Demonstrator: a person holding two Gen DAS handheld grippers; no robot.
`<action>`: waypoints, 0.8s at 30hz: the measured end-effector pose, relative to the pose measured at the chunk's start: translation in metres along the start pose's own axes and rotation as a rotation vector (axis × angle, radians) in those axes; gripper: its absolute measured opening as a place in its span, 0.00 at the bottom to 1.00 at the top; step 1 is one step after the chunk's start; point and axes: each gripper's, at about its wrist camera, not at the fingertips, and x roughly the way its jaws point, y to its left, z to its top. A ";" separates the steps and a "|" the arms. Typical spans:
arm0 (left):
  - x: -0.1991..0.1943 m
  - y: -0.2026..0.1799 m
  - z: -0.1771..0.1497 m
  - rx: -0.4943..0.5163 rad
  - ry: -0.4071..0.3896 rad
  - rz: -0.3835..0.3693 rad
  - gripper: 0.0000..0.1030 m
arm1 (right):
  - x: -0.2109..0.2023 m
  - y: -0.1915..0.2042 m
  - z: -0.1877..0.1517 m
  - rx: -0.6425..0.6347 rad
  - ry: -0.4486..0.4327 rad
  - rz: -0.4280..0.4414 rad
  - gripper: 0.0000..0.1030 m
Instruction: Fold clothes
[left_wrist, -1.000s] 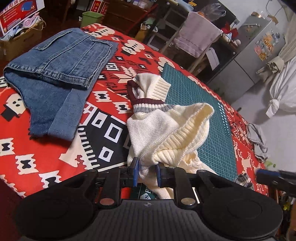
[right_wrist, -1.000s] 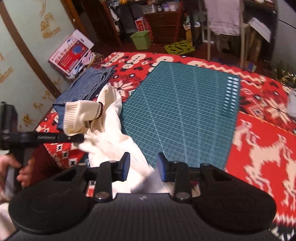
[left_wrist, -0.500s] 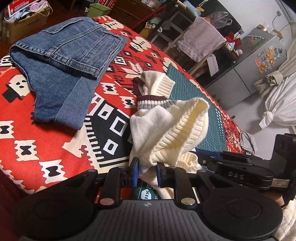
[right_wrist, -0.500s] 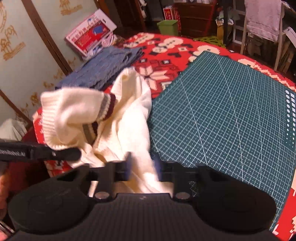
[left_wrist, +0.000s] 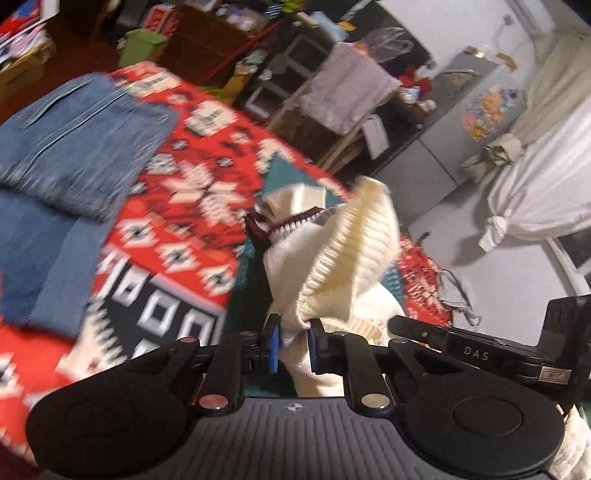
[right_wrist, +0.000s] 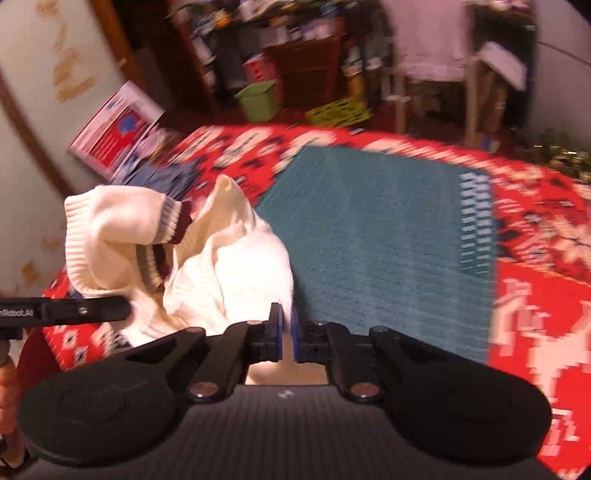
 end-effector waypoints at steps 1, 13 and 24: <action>0.005 -0.006 0.004 0.016 -0.002 -0.006 0.11 | -0.006 -0.010 0.002 0.025 -0.015 -0.027 0.04; 0.109 -0.046 0.030 0.083 0.108 -0.005 0.11 | -0.028 -0.102 -0.013 0.222 -0.066 -0.206 0.05; 0.091 -0.033 0.015 0.005 0.168 0.019 0.30 | -0.065 -0.107 -0.036 0.260 -0.077 -0.159 0.33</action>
